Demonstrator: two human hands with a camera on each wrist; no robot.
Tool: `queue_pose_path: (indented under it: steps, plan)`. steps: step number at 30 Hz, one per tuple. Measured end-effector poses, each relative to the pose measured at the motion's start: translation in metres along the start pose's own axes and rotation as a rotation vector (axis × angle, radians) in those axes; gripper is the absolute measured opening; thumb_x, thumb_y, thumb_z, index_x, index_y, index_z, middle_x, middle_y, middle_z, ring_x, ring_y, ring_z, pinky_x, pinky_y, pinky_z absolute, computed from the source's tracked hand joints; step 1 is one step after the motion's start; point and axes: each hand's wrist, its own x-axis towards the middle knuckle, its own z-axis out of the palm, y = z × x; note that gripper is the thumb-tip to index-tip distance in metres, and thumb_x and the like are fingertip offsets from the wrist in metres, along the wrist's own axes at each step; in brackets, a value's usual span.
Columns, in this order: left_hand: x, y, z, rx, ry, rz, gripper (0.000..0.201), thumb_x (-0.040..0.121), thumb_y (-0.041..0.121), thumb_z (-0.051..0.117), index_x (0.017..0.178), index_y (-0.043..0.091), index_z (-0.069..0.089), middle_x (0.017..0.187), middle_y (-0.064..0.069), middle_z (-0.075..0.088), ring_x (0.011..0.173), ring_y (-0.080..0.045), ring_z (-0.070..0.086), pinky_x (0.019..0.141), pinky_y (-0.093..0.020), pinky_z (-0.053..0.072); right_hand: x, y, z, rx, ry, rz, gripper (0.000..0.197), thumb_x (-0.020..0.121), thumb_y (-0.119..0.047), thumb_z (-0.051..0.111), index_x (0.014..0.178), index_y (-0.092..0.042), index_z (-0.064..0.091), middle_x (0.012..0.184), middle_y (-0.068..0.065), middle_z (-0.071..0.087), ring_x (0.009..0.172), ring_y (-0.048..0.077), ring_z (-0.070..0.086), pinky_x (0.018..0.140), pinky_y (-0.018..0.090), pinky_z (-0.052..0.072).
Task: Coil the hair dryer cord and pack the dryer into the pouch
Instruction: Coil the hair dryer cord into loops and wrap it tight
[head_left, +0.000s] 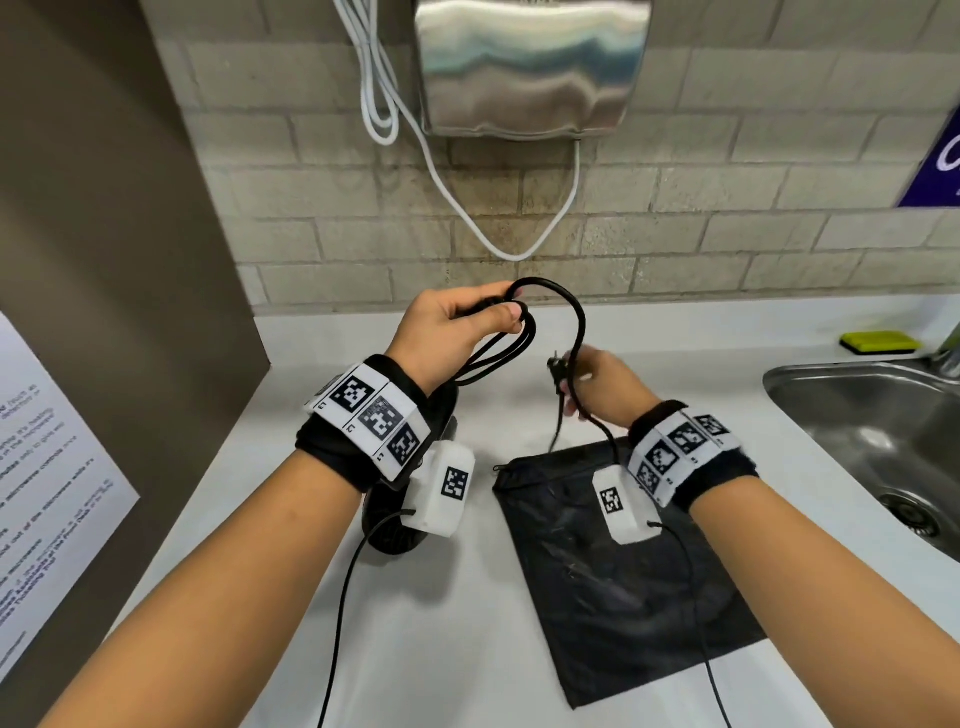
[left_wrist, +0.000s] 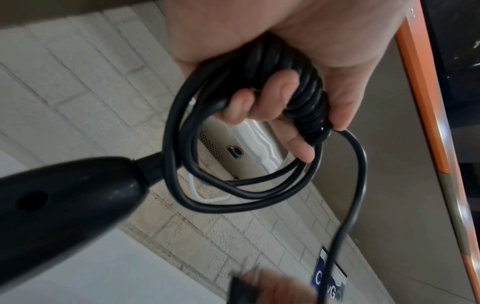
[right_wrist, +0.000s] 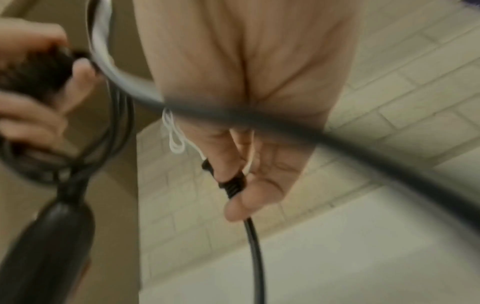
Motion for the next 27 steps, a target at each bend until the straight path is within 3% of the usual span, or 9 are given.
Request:
queue_pose_path:
  steps: [4, 9, 12, 15, 17, 19, 21, 24, 27]
  plan:
    - [0.002, -0.003, -0.001, -0.016, 0.051, -0.007, 0.031, 0.084, -0.002, 0.06, 0.114, 0.007, 0.062, 0.065, 0.009, 0.068, 0.062, 0.003, 0.064, 0.065, -0.005, 0.045, -0.007, -0.033, -0.011, 0.271, 0.131, -0.164, 0.031, 0.09, 0.009, 0.04, 0.085, -0.021, 0.046, 0.079, 0.0, 0.052, 0.043, 0.004, 0.058, 0.047, 0.022, 0.045]
    - [0.003, 0.0, -0.004, -0.032, 0.095, -0.006, 0.029, 0.087, -0.003, 0.056, 0.115, -0.004, 0.06, 0.067, -0.002, 0.063, 0.049, 0.008, 0.057, 0.046, 0.0, 0.036, -0.017, -0.049, -0.009, 0.421, 0.155, -0.316, 0.037, 0.092, 0.009, 0.033, 0.087, -0.026, 0.043, 0.085, -0.002, 0.059, 0.051, 0.004, 0.058, 0.045, 0.021, 0.044]
    - [0.007, -0.002, -0.011, -0.042, 0.173, -0.017, 0.025, 0.085, 0.001, 0.06, 0.11, -0.003, 0.064, 0.062, 0.006, 0.067, 0.057, 0.007, 0.061, 0.058, -0.002, 0.041, -0.024, -0.052, -0.003, 0.366, 0.122, -0.42, 0.032, 0.092, 0.005, 0.042, 0.094, -0.027, 0.048, 0.084, -0.006, 0.063, 0.068, -0.002, 0.059, 0.061, 0.018, 0.045]
    - [0.01, -0.003, -0.014, -0.037, 0.228, -0.022, 0.023, 0.084, 0.004, 0.062, 0.107, 0.002, 0.067, 0.056, 0.013, 0.067, 0.058, 0.006, 0.062, 0.058, -0.002, 0.04, -0.029, -0.058, 0.001, 0.38, 0.026, -0.434, 0.031, 0.088, 0.006, 0.051, 0.087, -0.025, 0.055, 0.077, -0.001, 0.062, 0.073, 0.01, 0.06, 0.072, 0.022, 0.047]
    - [0.01, -0.001, -0.014, -0.051, 0.241, -0.022, 0.023, 0.085, 0.004, 0.061, 0.107, 0.004, 0.067, 0.055, 0.014, 0.067, 0.054, 0.007, 0.059, 0.052, -0.002, 0.039, -0.03, -0.063, 0.006, 0.404, -0.061, -0.382, 0.029, 0.085, 0.007, 0.055, 0.08, -0.022, 0.057, 0.073, 0.003, 0.06, 0.062, 0.016, 0.056, 0.067, 0.029, 0.048]
    - [0.009, 0.001, -0.012, -0.06, 0.229, -0.018, 0.024, 0.086, 0.004, 0.06, 0.109, 0.003, 0.066, 0.061, 0.011, 0.068, 0.05, 0.007, 0.057, 0.048, -0.003, 0.037, -0.028, -0.066, 0.012, 0.361, -0.065, -0.351, 0.032, 0.083, 0.006, 0.059, 0.075, -0.025, 0.056, 0.07, -0.002, 0.06, 0.053, 0.007, 0.054, 0.061, 0.027, 0.047]
    - [0.006, 0.003, -0.009, -0.067, 0.213, -0.016, 0.026, 0.087, 0.004, 0.059, 0.112, 0.004, 0.064, 0.069, 0.005, 0.067, 0.041, 0.006, 0.052, 0.043, -0.001, 0.033, -0.024, -0.068, 0.018, 0.267, 0.024, -0.355, 0.034, 0.081, 0.001, 0.063, 0.071, -0.029, 0.052, 0.07, -0.01, 0.057, 0.054, 0.0, 0.053, 0.065, 0.028, 0.047]
    - [0.005, 0.005, -0.005, -0.107, 0.2, -0.019, 0.028, 0.087, 0.001, 0.056, 0.115, 0.005, 0.061, 0.059, 0.013, 0.066, 0.035, 0.007, 0.046, 0.041, 0.001, 0.031, -0.02, -0.07, 0.025, 0.136, 0.207, -0.333, 0.033, 0.08, -0.011, 0.067, 0.071, -0.022, 0.038, 0.07, -0.005, 0.054, 0.061, 0.01, 0.049, 0.061, 0.02, 0.043]
    - [0.002, 0.005, -0.003, -0.121, 0.132, -0.001, 0.031, 0.087, -0.004, 0.054, 0.118, 0.0, 0.058, 0.072, 0.007, 0.069, 0.039, 0.011, 0.048, 0.068, 0.002, 0.044, -0.015, -0.07, 0.03, 0.112, 0.329, -0.341, 0.029, 0.081, -0.017, 0.067, 0.087, -0.015, 0.039, 0.076, 0.001, 0.053, 0.064, 0.013, 0.048, 0.051, 0.013, 0.034]
